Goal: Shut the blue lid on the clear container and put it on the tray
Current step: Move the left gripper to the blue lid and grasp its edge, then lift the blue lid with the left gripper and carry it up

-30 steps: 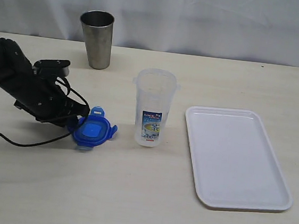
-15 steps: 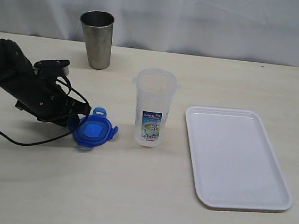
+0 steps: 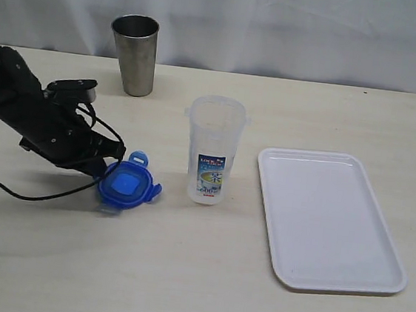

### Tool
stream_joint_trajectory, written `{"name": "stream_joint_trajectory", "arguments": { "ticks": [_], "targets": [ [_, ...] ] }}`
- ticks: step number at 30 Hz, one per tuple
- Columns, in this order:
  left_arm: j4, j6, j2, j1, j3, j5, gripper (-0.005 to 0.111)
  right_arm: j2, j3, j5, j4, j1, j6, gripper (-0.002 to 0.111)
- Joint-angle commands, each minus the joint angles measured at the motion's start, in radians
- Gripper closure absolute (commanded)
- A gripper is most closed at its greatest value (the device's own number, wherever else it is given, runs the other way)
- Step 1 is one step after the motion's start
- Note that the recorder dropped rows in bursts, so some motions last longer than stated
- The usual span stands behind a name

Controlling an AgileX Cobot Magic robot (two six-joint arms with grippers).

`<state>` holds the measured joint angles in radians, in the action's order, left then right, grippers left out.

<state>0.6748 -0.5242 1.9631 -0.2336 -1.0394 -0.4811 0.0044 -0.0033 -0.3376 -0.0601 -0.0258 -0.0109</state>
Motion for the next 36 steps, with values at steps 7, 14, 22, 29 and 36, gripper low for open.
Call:
{"name": "stream_joint_trajectory", "arguments": {
  "ticks": [7,14,22,29,36],
  "targets": [
    [-0.053,-0.007,-0.141,-0.001,-0.002,-0.018,0.107,-0.004,0.003,-0.002,0.002,-0.006,0.004,0.104],
    [-0.045,-0.13,-0.245,-0.017,-0.018,0.0,0.107,-0.004,0.003,-0.002,0.002,-0.006,0.004,0.104],
    [-0.054,-0.332,-0.288,-0.094,-0.081,0.049,0.107,-0.004,0.003,-0.002,0.002,-0.006,0.004,0.104],
    [-0.142,-0.339,-0.288,-0.192,-0.13,0.274,0.107,-0.004,0.003,-0.002,0.002,-0.006,0.004,0.104],
    [-0.517,-0.342,-0.288,-0.325,-0.132,0.457,0.107,-0.004,0.003,-0.002,0.002,-0.006,0.004,0.104]
  ]
}}
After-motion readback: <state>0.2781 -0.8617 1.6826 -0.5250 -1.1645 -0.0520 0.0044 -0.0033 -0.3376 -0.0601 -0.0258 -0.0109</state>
